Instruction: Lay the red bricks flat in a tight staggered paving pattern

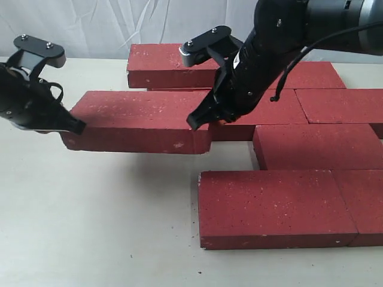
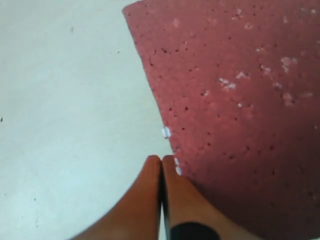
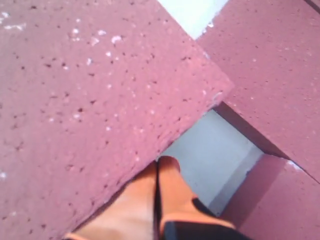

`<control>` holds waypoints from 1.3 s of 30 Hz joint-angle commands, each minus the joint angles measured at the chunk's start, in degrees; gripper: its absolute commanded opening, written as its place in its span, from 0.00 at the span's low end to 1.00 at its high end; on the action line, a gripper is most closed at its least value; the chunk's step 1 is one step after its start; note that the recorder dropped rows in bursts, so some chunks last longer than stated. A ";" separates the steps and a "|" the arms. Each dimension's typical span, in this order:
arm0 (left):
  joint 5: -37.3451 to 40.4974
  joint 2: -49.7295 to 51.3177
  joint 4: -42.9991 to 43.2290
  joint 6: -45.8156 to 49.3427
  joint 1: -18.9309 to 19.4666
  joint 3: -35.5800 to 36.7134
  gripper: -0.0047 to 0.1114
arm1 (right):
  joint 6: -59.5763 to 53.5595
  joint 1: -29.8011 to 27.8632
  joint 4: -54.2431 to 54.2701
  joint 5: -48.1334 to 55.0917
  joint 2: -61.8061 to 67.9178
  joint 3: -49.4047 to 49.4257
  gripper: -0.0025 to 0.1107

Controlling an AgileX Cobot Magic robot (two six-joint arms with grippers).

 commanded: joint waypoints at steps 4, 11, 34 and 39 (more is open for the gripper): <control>-6.86 -0.35 -6.67 0.05 0.61 4.67 0.04 | 0.07 4.87 10.73 -11.41 3.68 -0.09 0.01; -14.59 -0.35 -5.25 0.05 1.02 8.84 0.04 | 0.07 5.84 10.91 -14.80 8.04 -0.09 0.01; -27.55 -0.35 -1.42 -0.19 1.27 17.08 0.04 | 10.62 5.84 -11.69 -15.24 12.03 -0.09 0.01; -27.56 -0.35 -5.65 -0.42 7.21 17.08 0.04 | 10.50 5.84 -16.37 -9.33 12.03 -0.09 0.01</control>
